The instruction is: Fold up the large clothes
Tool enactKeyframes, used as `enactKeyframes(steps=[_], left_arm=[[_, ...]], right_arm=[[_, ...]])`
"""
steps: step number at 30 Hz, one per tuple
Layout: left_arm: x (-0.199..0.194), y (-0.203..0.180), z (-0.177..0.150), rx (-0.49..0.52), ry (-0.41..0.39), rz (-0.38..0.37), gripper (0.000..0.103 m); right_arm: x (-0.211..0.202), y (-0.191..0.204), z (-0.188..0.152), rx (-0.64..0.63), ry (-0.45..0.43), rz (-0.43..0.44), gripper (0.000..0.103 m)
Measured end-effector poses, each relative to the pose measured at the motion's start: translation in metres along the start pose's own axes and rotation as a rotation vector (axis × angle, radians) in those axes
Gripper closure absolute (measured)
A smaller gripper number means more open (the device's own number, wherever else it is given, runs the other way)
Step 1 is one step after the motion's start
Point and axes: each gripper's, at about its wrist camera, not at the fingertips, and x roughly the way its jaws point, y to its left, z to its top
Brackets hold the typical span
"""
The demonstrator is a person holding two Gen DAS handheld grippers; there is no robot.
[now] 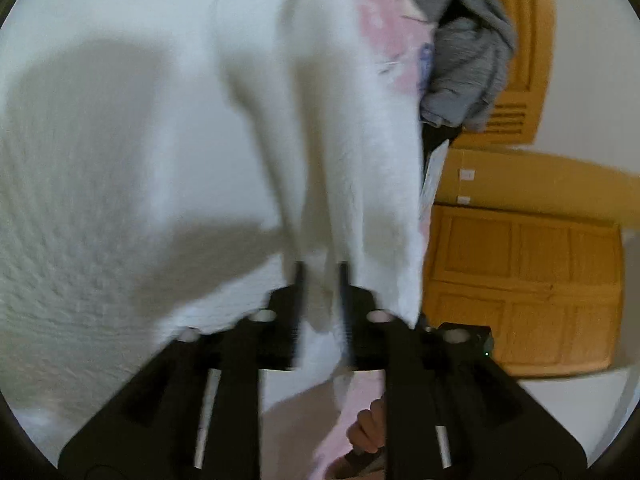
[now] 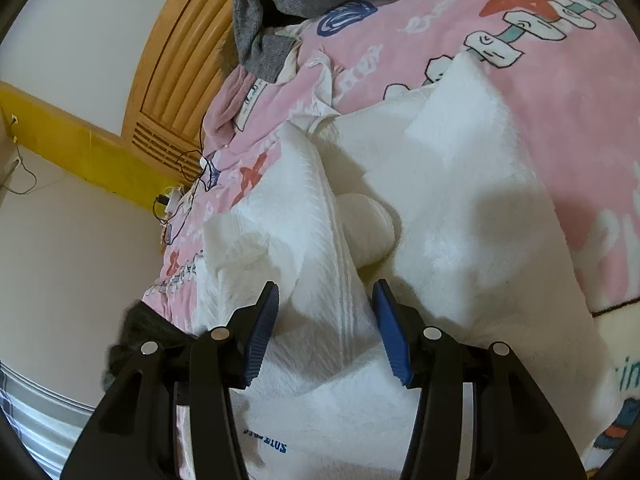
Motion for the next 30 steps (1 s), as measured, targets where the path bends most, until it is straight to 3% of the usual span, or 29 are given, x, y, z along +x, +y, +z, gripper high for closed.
enactKeyframes(steps=[1,2,8,11,13,15,21,24,28,30], left_arm=[[-0.002,-0.007,0.001,0.028,-0.012,0.005,0.03],[-0.006,-0.013,0.001,0.054,-0.045,0.004,0.015],[-0.009,-0.011,0.0,0.021,-0.041,0.006,0.015],[0.011,-0.005,0.006,-0.021,-0.022,0.04,0.015],[0.024,-0.004,0.015,-0.065,-0.028,-0.008,0.027],[0.03,-0.007,0.018,-0.082,-0.014,-0.047,0.055],[0.021,-0.032,0.029,-0.035,-0.063,-0.009,0.083],[-0.006,-0.055,0.039,0.086,-0.116,0.065,0.084],[-0.038,-0.087,0.052,0.248,-0.15,0.141,0.084],[-0.064,-0.098,0.06,0.282,-0.204,0.138,0.084]], right_arm=[[0.0,0.0,-0.001,0.001,0.001,-0.001,0.055],[0.0,0.0,-0.001,0.0,0.002,-0.003,0.055],[-0.001,0.001,-0.002,-0.002,0.004,-0.005,0.055],[-0.001,0.003,-0.002,-0.006,0.005,-0.01,0.055],[-0.001,0.003,-0.002,-0.004,0.002,-0.008,0.055],[-0.002,0.004,-0.003,-0.006,-0.005,-0.005,0.055],[0.001,0.002,-0.001,-0.007,0.01,-0.004,0.086],[0.002,-0.001,0.0,0.051,0.017,0.072,0.091],[0.008,-0.012,-0.006,0.244,0.037,0.303,0.092],[0.009,-0.013,-0.012,0.295,0.035,0.382,0.092]])
